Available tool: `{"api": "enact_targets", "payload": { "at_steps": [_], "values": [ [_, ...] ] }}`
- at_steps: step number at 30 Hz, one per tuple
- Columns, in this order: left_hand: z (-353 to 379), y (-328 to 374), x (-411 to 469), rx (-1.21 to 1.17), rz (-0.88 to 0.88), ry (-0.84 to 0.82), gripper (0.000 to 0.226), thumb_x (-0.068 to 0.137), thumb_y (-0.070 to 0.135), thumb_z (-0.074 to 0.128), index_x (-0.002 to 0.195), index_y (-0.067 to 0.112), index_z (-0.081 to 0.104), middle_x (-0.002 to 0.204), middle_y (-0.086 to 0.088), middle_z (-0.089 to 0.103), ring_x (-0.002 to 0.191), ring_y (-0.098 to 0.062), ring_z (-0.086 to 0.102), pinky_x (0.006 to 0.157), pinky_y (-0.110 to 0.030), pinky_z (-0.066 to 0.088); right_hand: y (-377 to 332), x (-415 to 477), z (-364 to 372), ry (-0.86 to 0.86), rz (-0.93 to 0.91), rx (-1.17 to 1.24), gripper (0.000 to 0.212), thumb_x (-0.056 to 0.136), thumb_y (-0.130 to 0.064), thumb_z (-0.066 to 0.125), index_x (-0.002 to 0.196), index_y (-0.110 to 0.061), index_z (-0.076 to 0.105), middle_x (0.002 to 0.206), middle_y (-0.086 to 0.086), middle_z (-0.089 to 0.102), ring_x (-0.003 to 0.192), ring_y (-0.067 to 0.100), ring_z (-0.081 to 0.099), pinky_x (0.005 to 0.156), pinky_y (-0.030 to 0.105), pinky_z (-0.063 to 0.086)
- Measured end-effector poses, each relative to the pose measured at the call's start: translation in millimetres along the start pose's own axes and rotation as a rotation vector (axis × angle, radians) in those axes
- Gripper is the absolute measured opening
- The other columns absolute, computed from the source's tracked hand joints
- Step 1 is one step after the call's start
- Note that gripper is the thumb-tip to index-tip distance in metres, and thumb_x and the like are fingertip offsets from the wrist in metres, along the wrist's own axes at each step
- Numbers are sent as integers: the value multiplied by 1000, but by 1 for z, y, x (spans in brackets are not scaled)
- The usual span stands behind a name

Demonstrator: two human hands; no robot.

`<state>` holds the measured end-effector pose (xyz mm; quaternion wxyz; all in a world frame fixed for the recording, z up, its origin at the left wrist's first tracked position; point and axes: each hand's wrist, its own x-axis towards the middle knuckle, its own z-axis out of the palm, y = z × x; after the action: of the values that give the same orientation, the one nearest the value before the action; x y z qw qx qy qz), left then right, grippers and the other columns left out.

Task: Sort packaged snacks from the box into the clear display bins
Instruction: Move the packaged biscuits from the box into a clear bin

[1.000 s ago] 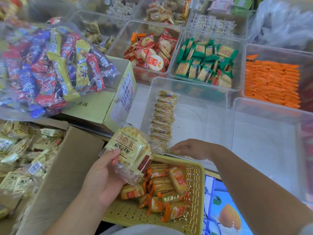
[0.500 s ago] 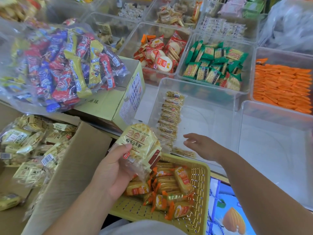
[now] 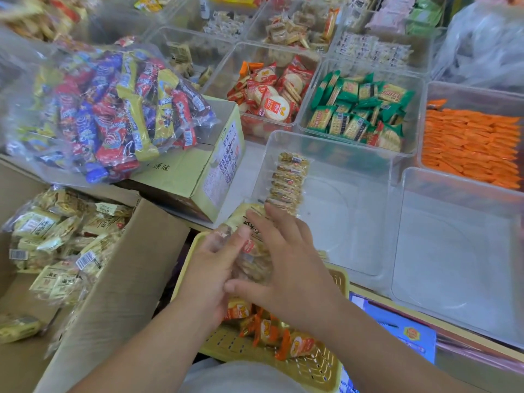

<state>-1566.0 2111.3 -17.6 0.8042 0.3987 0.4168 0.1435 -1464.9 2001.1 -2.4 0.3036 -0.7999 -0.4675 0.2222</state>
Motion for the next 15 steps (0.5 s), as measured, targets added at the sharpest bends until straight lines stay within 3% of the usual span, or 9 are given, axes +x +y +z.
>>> {"api": "enact_targets", "payload": {
  "at_steps": [3, 6, 9, 12, 15],
  "values": [
    [-2, 1, -2, 70, -12, -27, 74, 59, 63, 93, 111, 15, 72, 107, -17, 76, 89, -35, 75, 65, -40, 60, 9, 1, 2, 34, 24, 78, 81, 81, -61, 70, 151, -43, 35, 161, -11, 23, 147, 14, 18, 118, 38, 29],
    [-6, 0, -5, 103, -31, -60, 62, 49, 59, 99, 84, 17, 69, 83, -12, 70, 67, -27, 70, 50, -37, 55, 18, 0, 3, 58, 33, 177, 65, 89, -58, 65, 148, -41, 44, 156, -11, 33, 144, 9, 29, 115, 31, 31],
    [-9, -1, -7, 106, -25, -120, 50, 51, 57, 98, 84, 27, 75, 91, -6, 73, 80, -19, 73, 58, -31, 57, 24, 0, 2, 42, 63, 290, 60, 91, -61, 61, 146, -40, 49, 152, -13, 40, 142, -1, 32, 112, 20, 30],
    [-11, -1, -8, 97, -28, -128, 48, 60, 50, 96, 96, 24, 76, 98, -9, 75, 85, -22, 73, 61, -34, 59, 26, -1, 2, 43, 80, 343, 55, 92, -59, 60, 143, -41, 52, 147, -17, 45, 137, -9, 34, 106, 9, 27],
    [-11, -3, -6, 94, -40, -91, 42, 66, 36, 92, 100, 18, 74, 101, -11, 76, 85, -23, 73, 65, -36, 59, 29, -3, 3, 38, 136, 479, 41, 96, -51, 59, 136, -46, 57, 137, -26, 51, 129, -12, 43, 98, 7, 38]
  ]
}}
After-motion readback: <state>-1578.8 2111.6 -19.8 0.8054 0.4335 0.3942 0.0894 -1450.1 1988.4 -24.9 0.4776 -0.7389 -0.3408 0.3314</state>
